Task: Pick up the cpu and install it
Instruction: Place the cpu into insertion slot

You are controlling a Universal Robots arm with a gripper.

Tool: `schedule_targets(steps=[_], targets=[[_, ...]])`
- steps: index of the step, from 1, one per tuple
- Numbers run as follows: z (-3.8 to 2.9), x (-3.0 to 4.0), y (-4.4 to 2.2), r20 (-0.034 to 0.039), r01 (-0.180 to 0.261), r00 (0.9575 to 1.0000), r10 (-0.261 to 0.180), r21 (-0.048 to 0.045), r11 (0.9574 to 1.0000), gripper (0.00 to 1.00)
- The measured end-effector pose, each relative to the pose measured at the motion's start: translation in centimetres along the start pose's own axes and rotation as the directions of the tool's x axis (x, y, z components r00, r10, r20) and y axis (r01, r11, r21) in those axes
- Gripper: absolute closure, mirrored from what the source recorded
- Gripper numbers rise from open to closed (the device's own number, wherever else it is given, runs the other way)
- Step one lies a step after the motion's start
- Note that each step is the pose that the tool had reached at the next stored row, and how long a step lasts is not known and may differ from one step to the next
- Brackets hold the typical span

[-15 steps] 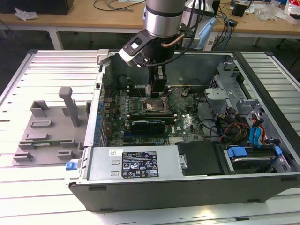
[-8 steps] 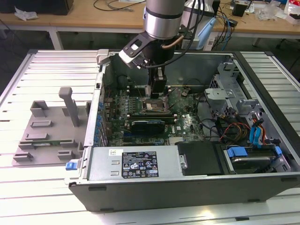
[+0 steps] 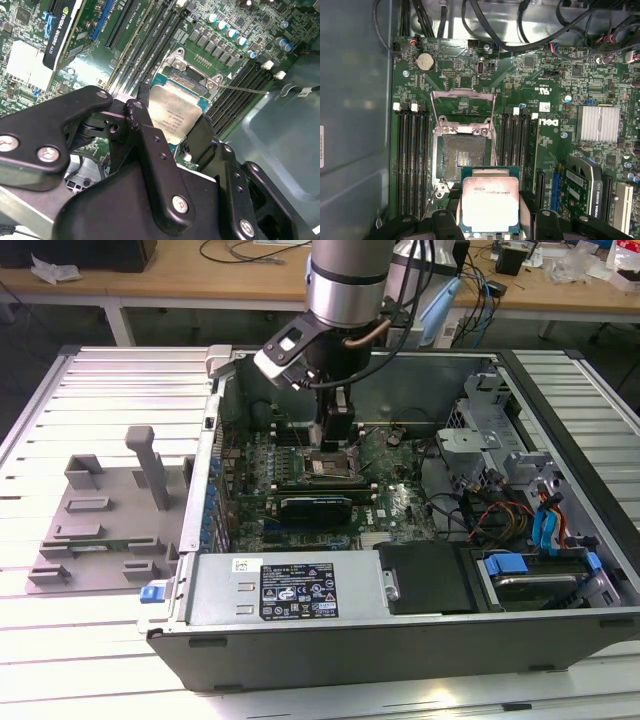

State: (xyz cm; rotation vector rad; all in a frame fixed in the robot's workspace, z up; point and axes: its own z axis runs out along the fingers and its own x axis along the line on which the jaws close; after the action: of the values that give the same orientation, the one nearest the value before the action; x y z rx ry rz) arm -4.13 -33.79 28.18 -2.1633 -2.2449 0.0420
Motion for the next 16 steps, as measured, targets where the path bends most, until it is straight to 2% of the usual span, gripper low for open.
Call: schedule_targets(steps=[13, 16], targets=[[1.0, 0.19, 0.04, 0.0001, 0.0, 1.0, 0.0, 0.0, 1.0, 0.45], [1.53, 0.56, 0.07, 0.0001, 0.0, 1.0, 0.0, 0.0001, 1.0, 0.45]])
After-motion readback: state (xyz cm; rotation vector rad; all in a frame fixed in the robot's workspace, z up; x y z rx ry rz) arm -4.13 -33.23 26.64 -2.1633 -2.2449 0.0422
